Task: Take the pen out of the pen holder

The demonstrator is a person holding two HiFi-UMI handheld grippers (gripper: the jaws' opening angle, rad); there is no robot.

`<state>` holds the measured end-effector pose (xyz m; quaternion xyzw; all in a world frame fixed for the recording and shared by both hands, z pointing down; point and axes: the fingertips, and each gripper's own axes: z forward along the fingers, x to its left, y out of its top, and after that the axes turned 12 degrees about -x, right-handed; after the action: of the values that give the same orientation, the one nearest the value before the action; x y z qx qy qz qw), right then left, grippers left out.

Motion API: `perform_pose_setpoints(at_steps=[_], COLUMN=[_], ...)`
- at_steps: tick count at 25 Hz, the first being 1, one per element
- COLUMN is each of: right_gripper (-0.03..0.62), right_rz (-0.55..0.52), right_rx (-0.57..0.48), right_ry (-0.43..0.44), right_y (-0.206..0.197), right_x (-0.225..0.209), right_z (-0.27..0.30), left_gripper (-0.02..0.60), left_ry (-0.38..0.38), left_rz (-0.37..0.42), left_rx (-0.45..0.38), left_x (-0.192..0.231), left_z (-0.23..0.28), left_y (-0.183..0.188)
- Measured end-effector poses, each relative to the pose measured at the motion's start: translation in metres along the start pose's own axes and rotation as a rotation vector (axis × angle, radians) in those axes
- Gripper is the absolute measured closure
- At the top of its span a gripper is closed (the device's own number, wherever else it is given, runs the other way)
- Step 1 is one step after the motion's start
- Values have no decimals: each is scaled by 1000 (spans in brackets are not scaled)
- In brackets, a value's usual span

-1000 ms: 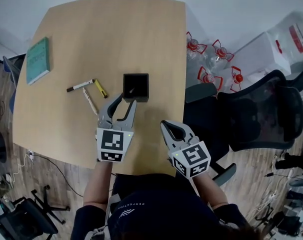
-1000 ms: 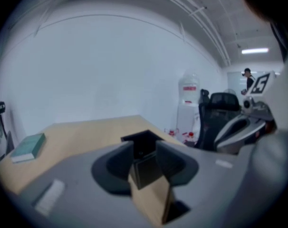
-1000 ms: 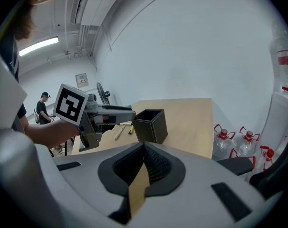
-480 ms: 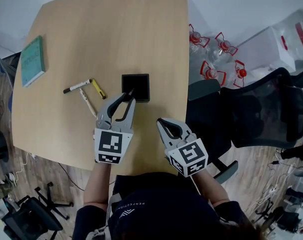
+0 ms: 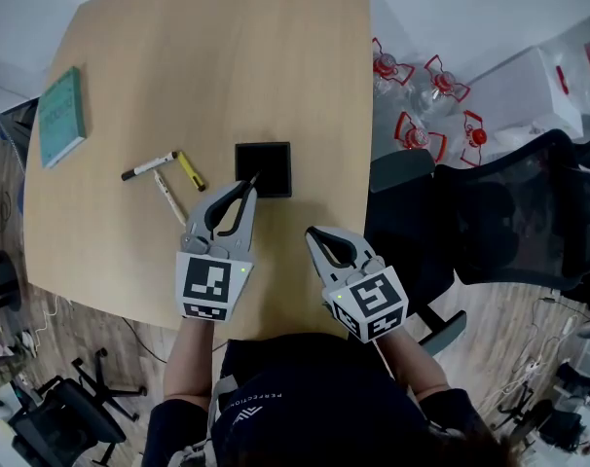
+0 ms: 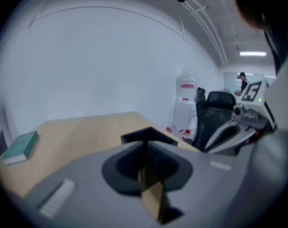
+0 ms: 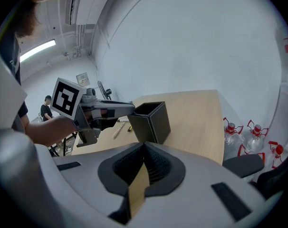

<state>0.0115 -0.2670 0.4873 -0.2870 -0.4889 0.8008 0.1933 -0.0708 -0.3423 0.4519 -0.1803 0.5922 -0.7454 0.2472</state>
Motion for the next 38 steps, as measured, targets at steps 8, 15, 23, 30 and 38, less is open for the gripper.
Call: perform_pose_setpoints(at_steps=[8,15,23,30,38], right_gripper=[591,591,591,591,591], right_rz=[-5,-15,-47,-68,-105], right_rx=[-8,-22,-55,-84,-101], right_ry=[-2,-1,-1,23,59], right_y=[1,3,11,18,22], right_x=[0,6,13,23,38], right_z=[-3,-11,-21,-30,-35], left_gripper=[552,554,554,554,554], left_ry=[19,38,62,92,144], left_rz=[10,15,35,37,52], left_rx=[-34,-104,-157,-219,-265], left_x=[3,3,-2,-10,-13], left_z=[-2,-10,-30,-51,-83], left_y=[7,27,48,72,90])
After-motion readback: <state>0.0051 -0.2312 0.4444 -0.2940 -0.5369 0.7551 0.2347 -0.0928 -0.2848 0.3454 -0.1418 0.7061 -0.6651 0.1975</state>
